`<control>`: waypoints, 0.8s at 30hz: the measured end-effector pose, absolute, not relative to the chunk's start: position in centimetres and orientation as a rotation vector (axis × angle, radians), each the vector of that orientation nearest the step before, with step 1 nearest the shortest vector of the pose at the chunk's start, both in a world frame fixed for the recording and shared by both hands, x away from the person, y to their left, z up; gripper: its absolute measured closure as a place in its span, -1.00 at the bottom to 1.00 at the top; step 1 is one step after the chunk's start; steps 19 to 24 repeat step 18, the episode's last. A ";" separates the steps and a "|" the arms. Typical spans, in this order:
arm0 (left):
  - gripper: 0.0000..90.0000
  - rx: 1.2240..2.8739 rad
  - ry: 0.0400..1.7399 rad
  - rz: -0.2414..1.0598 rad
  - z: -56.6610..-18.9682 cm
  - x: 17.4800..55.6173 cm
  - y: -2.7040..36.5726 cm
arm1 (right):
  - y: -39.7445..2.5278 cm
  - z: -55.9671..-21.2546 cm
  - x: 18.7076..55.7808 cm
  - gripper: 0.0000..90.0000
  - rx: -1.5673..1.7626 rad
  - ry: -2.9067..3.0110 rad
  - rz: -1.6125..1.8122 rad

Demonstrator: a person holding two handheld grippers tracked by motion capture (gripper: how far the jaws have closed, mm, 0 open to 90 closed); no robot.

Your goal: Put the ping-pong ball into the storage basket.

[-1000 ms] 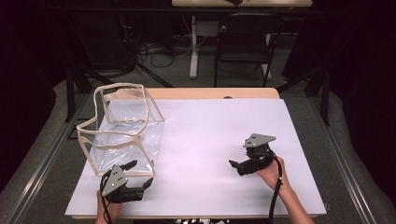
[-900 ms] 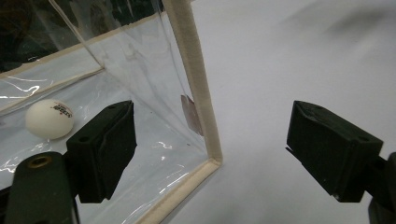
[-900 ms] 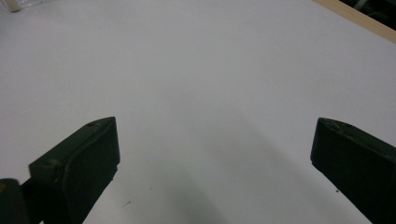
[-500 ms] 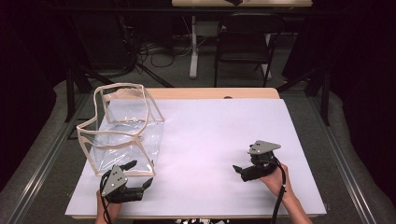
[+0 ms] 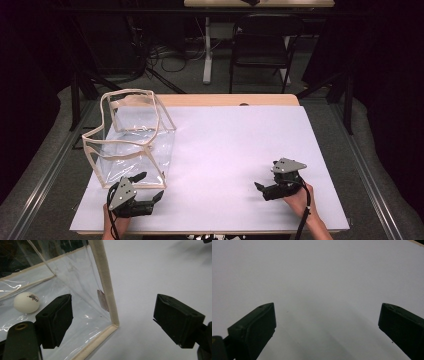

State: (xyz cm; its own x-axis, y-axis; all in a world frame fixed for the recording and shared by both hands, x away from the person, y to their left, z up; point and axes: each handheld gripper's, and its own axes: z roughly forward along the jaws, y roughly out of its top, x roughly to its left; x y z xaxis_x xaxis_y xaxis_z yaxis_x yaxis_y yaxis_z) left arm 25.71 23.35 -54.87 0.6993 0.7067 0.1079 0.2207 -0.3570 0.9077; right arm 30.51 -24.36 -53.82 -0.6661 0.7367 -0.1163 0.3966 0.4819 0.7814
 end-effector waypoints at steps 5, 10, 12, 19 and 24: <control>-0.64 1.911 0.723 0.607 -54.9 25.7 23.3 | -24.8 -54.3 29.9 -0.98 0.952 2.280 1.042; -0.64 1.918 0.724 0.604 -55.0 25.8 23.3 | -25.2 -54.7 29.3 -0.98 0.966 2.255 1.052; -0.64 1.920 0.725 0.605 -55.0 25.8 23.2 | -25.4 -54.8 29.1 -0.98 0.972 2.248 1.056; -0.64 1.928 0.728 0.598 -55.0 25.8 23.2 | -25.8 -55.2 28.7 -0.98 0.983 2.232 1.063; -0.64 1.928 0.728 0.598 -55.0 25.8 23.2 | -25.8 -55.2 28.7 -0.98 0.983 2.232 1.063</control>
